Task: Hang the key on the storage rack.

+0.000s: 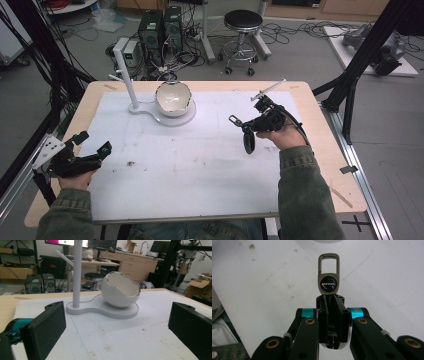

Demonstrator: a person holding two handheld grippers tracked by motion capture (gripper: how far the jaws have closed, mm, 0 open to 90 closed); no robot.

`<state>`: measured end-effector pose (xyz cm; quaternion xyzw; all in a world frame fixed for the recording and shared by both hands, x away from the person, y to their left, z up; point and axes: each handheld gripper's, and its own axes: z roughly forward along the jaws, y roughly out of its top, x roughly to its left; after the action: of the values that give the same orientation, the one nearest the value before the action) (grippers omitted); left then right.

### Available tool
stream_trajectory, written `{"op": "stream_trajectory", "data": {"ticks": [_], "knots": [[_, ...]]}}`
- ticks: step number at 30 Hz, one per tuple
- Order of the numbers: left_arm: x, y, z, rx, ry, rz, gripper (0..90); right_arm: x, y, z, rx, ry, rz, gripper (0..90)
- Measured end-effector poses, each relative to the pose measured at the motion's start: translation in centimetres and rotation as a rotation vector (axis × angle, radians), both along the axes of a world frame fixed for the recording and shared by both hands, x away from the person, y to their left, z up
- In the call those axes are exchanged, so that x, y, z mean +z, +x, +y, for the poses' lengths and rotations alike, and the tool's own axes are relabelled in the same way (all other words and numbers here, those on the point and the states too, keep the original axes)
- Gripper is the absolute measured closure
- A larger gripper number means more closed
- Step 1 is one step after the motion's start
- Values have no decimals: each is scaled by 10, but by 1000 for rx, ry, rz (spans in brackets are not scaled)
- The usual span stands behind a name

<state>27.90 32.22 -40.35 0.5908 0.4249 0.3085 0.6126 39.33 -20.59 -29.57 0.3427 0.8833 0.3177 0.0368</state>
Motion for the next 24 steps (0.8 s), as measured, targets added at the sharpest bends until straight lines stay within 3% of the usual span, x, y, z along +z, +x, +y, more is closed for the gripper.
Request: {"op": "stream_trajectory", "data": {"ticks": [12,24], "knots": [[-1,2,0,-6,-13,0,18,9,13,35,38,23,-4,833],[-1,2,1,-11,-17,4,18,0,32,70,56,27,51,832]]}}
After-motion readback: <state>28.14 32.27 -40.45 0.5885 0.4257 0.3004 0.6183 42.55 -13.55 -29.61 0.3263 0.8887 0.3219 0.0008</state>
